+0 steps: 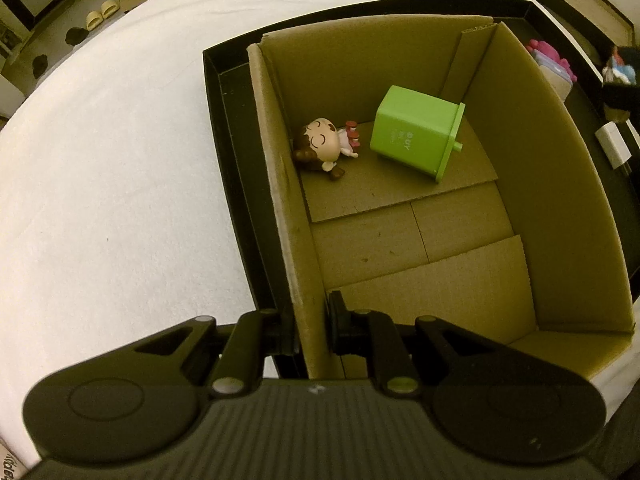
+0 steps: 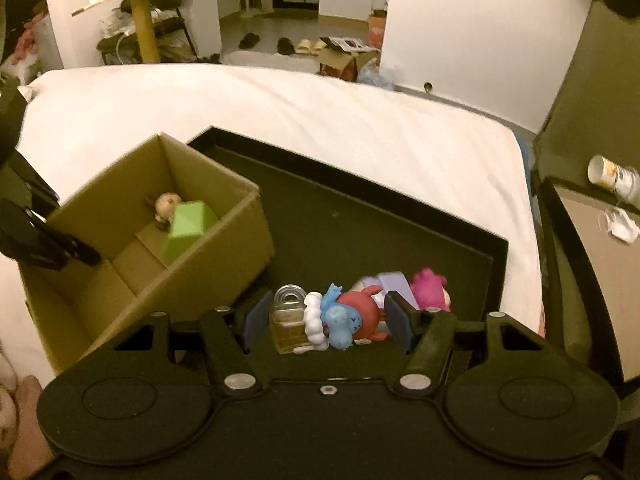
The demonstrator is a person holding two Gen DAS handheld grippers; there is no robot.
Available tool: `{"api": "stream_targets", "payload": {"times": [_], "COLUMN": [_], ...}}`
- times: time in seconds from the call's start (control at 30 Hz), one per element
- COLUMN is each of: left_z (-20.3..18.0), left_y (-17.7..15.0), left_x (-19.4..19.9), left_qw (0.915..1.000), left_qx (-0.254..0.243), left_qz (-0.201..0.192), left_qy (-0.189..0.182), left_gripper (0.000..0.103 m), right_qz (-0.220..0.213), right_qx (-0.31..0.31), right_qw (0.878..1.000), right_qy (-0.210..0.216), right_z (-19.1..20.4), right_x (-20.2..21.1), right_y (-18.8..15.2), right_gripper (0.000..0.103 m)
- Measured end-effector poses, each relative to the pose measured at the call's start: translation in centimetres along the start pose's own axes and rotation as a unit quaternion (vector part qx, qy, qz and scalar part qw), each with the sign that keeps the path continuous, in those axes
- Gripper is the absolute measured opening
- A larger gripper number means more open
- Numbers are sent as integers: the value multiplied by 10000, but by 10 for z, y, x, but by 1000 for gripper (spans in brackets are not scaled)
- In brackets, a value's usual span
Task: Organize rigid objects
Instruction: 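Carry the blue figure and padlock with the right gripper into the box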
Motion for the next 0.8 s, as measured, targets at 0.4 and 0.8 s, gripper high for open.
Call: {"api": "stream_targets", "payload": {"times": [0.4,0.8], "left_z": [1,4], "left_y": [-1,3], "left_x": [1,-3], "left_qw": [10000,9999], "left_qx": [32,123], "left_qz": [-4,74], "left_qy": [-20,-38], "left_gripper": [13,12], "right_qz": [-272,-400], "right_qx": [177,333], "right_qw": [9990,9960], "right_qy": [302,731], "right_z": [31,66], "right_x": [11,17], "right_y": [30,50], "right_gripper": [60,60]}}
Point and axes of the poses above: each gripper's, at about its wrist camera, not at the fingertips, and x roughly against the way its jaws point, z to its left, y to its top, the point moved 3 cm from there along -x, roughly the way its jaws point, and after that the axes turned 6 degrees about -x, right-handed, at the moved point
